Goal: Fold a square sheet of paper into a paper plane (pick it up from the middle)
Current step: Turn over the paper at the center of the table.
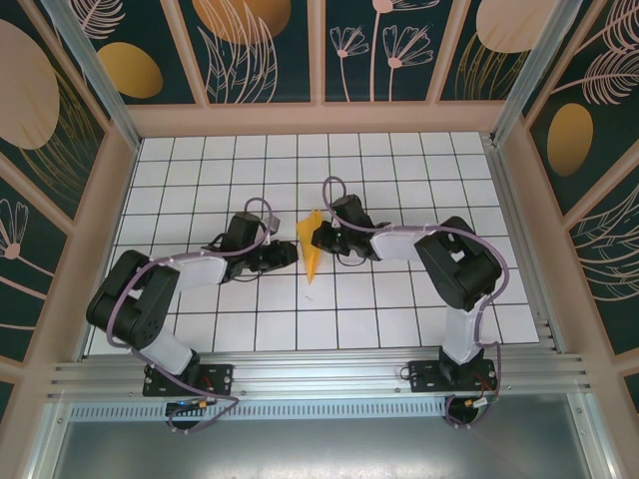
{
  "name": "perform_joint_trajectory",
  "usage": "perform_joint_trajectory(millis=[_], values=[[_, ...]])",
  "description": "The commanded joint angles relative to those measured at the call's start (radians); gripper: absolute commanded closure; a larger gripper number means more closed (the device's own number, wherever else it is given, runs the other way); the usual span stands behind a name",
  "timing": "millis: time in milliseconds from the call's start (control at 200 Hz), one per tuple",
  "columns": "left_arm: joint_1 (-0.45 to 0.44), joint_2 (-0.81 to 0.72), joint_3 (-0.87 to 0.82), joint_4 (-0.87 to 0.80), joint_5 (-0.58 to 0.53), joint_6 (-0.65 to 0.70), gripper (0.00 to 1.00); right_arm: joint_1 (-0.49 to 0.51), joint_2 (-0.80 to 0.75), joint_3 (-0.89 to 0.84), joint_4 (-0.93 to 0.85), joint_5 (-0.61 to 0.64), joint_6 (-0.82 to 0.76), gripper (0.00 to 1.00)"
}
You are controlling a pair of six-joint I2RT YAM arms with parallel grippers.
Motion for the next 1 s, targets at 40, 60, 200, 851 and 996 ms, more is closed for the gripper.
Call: perform_joint_trajectory(millis=[40,60,200,851,996], values=[[-0.002,-0.123,-0.05,0.012,-0.151,-0.038,0.63,0.038,-0.121,0.126,-0.395,0.273,-0.133,0.94],[-0.002,-0.138,-0.055,0.009,-0.171,-0.037,0.63,0.047,-0.122,0.148,-0.449,0.322,-0.144,0.93],[-0.001,-0.234,-0.091,-0.019,-0.297,-0.027,0.61,0.127,-0.066,0.307,-0.823,0.672,-0.153,0.93],[0.003,-0.693,-0.287,-0.164,-0.778,-0.079,0.54,0.344,0.436,0.85,-1.248,0.839,-0.035,0.81],[0.003,-0.754,-0.311,-0.167,-0.796,-0.076,0.5,0.338,0.426,0.811,-1.115,0.703,-0.085,0.76]])
